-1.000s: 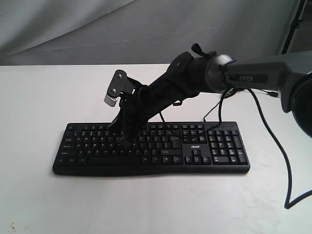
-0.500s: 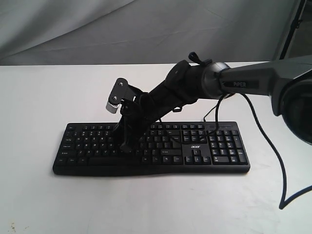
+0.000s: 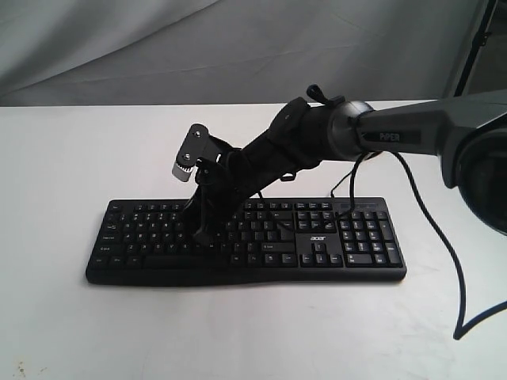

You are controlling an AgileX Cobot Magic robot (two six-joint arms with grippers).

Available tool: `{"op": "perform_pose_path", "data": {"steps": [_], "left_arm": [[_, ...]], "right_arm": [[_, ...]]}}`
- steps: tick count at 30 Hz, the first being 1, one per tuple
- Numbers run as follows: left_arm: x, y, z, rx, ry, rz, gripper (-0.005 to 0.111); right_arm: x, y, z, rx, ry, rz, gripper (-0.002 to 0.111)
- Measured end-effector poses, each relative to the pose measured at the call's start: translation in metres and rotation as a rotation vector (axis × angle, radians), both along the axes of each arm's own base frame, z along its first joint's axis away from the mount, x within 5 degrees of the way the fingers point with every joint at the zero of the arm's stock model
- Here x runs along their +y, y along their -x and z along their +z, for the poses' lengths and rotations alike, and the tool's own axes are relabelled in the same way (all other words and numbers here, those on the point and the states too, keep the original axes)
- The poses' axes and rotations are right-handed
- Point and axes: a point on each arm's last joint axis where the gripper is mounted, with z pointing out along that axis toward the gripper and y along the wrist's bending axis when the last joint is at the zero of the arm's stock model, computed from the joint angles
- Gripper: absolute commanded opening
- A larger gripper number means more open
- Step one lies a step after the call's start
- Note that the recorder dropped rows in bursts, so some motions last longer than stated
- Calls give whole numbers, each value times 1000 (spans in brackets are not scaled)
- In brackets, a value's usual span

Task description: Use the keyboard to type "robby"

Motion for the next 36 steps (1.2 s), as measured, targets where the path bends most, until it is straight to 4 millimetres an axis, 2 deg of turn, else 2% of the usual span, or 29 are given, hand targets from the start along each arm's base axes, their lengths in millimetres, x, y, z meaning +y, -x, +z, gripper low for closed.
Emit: {"op": "perform_pose_path", "data": {"steps": [7,18,20,27,32,36], "left_arm": [[0,0,0,0,0,0,0],[0,0,0,0,0,0,0],[0,0,0,0,0,0,0],[0,0,0,0,0,0,0],[0,0,0,0,0,0,0],[0,0,0,0,0,0,0]], "right_arm": [[0,0,-9,20,5,-5,0],[1,1,-4,22,-5,0,0],[1,1,0,12,-9,1,0],[0,1,38,-52,-50,1,0],[-4,2,51,-81,-14,3,0],[-11,7,80,-131,15,-11,0]]}}
